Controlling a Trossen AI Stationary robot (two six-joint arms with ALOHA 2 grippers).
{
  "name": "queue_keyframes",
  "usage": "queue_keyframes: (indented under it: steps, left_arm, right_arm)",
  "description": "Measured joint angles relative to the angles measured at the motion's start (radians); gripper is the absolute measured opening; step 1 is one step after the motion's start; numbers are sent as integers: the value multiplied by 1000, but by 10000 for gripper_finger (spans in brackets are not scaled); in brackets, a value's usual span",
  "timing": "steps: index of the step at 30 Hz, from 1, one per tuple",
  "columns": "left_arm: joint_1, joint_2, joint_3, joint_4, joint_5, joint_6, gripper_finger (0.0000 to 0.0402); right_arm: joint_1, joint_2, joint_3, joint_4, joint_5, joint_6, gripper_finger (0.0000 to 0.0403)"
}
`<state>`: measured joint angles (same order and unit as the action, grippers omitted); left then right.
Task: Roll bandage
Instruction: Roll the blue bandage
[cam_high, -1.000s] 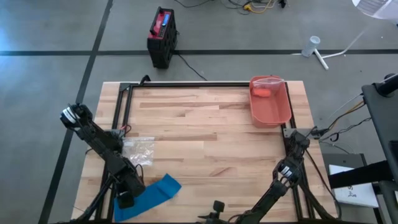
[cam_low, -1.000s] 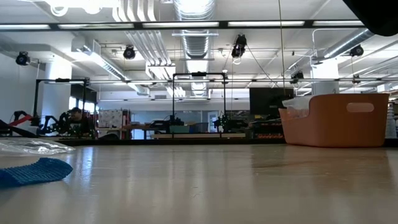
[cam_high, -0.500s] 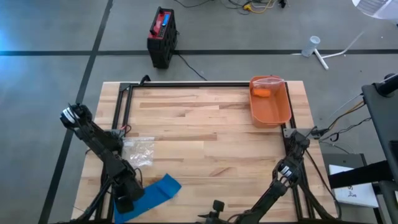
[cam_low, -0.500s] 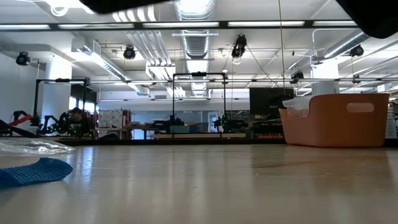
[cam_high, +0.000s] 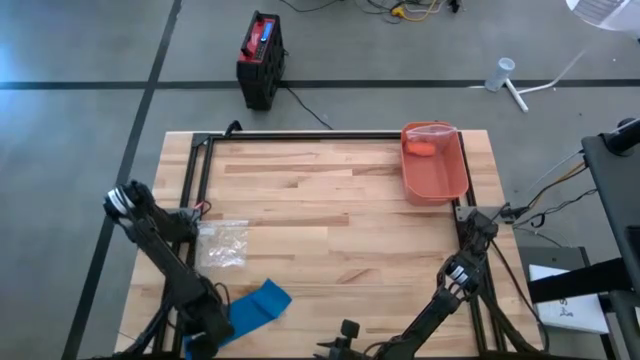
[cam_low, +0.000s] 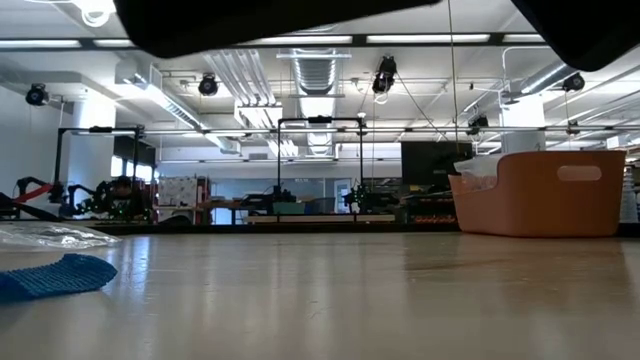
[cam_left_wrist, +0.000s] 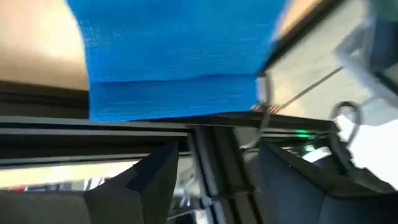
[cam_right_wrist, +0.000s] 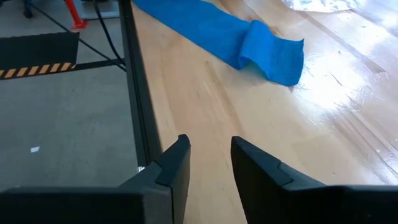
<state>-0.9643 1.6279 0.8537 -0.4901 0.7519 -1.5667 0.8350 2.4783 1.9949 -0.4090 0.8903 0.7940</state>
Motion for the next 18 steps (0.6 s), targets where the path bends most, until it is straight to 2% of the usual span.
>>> queue_keyframes:
  steps: [2, 6, 13, 18]
  left_arm:
    - [-8, 48, 5, 1, 46, -1, 215]
    - [-11, 111, 16, -5, 73, 1, 215]
    - [-11, 159, 23, 1, 69, 1, 215]
    - [-4, 159, 22, -1, 28, 5, 215]
  right_arm:
    - [0, 0, 0, 0, 0, 0, 110]
    - [0, 0, 0, -1, 0, 0, 103]
    - [0, 0, 0, -1, 0, 0, 94]
    - [0, 0, 0, -2, 0, 0, 98]
